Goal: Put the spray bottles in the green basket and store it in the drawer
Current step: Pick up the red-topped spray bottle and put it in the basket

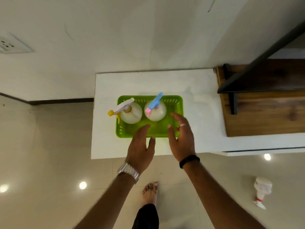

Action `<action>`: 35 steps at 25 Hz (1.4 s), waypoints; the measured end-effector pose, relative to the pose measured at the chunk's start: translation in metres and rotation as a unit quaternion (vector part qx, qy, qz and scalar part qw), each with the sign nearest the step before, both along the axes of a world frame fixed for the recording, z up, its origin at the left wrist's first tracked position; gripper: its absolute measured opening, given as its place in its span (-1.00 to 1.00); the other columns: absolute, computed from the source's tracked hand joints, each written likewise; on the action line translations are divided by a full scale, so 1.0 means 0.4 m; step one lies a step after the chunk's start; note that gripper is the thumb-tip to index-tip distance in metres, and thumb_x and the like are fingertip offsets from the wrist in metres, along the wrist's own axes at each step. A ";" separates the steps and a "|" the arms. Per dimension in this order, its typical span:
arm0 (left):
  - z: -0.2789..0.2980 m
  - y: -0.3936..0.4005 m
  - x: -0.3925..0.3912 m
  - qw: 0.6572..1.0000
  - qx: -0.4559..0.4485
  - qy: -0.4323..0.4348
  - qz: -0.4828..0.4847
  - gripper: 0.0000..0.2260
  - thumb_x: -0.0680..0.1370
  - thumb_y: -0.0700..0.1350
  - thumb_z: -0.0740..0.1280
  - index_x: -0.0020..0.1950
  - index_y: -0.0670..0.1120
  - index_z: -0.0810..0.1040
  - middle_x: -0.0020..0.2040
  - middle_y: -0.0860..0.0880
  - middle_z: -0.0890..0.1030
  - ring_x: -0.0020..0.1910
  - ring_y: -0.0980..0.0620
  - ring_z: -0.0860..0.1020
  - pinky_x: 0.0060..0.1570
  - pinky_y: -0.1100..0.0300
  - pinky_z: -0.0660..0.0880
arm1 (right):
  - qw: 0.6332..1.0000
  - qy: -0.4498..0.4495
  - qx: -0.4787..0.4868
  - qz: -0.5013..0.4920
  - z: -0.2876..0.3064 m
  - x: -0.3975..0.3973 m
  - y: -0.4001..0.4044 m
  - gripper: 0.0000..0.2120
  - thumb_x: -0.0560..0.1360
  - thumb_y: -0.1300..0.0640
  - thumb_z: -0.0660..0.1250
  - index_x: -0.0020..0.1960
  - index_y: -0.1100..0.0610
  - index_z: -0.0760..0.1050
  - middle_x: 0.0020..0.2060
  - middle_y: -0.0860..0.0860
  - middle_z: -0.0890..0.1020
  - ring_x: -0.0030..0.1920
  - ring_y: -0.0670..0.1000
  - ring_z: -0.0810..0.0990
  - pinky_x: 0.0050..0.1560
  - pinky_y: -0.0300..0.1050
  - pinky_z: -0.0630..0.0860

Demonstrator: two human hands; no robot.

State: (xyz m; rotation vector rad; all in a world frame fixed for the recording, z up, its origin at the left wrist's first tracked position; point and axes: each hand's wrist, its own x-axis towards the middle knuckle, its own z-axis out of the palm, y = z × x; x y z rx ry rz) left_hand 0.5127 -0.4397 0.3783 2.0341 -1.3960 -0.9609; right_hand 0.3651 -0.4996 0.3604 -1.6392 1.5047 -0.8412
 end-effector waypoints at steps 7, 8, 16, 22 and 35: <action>-0.056 0.188 -0.261 0.953 -0.056 -0.128 -0.270 -0.37 0.59 -0.02 0.25 0.63 -0.17 0.18 0.68 -0.15 0.07 0.68 -0.15 -0.01 0.61 0.00 0.09 | 0.958 0.255 0.054 0.120 -0.032 -0.309 0.255 -0.53 0.55 0.07 0.26 0.46 0.02 0.37 0.52 0.03 0.33 0.56 0.06 0.20 0.43 0.07 0.23; -0.068 0.203 -0.317 0.933 -0.044 -0.146 -0.327 -0.35 0.57 -0.01 0.26 0.62 -0.17 0.19 0.68 -0.18 0.08 0.67 -0.20 0.01 0.59 -0.07 0.15 | 0.946 0.284 0.100 0.122 -0.047 -0.367 0.290 -0.49 0.56 0.03 0.24 0.49 0.02 0.31 0.55 0.05 0.26 0.58 0.08 0.14 0.44 0.11 0.23; -0.116 0.210 -0.849 0.769 0.022 -0.256 -0.585 -0.31 0.43 0.05 0.38 0.53 -0.17 0.40 0.61 -0.25 0.24 0.60 -0.30 0.21 0.48 -0.18 0.32 | 0.879 0.330 0.344 0.002 -0.168 -0.992 0.561 -0.29 0.58 -0.08 0.18 0.63 -0.08 -0.07 0.64 0.03 -0.07 0.62 0.06 -0.13 0.53 0.19 -0.03; -0.285 0.206 -1.375 0.644 -0.002 -0.269 -0.716 -0.33 0.56 0.03 0.15 0.65 -0.11 0.07 0.69 -0.16 -0.07 0.67 -0.18 -0.13 0.64 -0.06 -0.02 | 0.842 0.304 0.413 -0.169 -0.302 -1.432 0.676 -0.26 0.57 -0.10 0.16 0.63 -0.02 -0.13 0.64 0.10 -0.09 0.62 0.11 -0.13 0.50 0.28 -0.04; -1.032 0.148 -1.943 0.375 -0.092 -0.443 -0.809 -0.28 0.55 -0.17 0.20 0.65 -0.13 -0.07 0.68 -0.22 -0.05 0.66 -0.28 -0.10 0.61 -0.19 -0.15 | 0.817 0.203 0.469 -0.265 -0.943 -1.707 0.719 -0.13 0.57 -0.12 0.14 0.60 0.09 -0.39 0.61 0.15 -0.28 0.60 0.16 -0.29 0.51 0.33 -0.09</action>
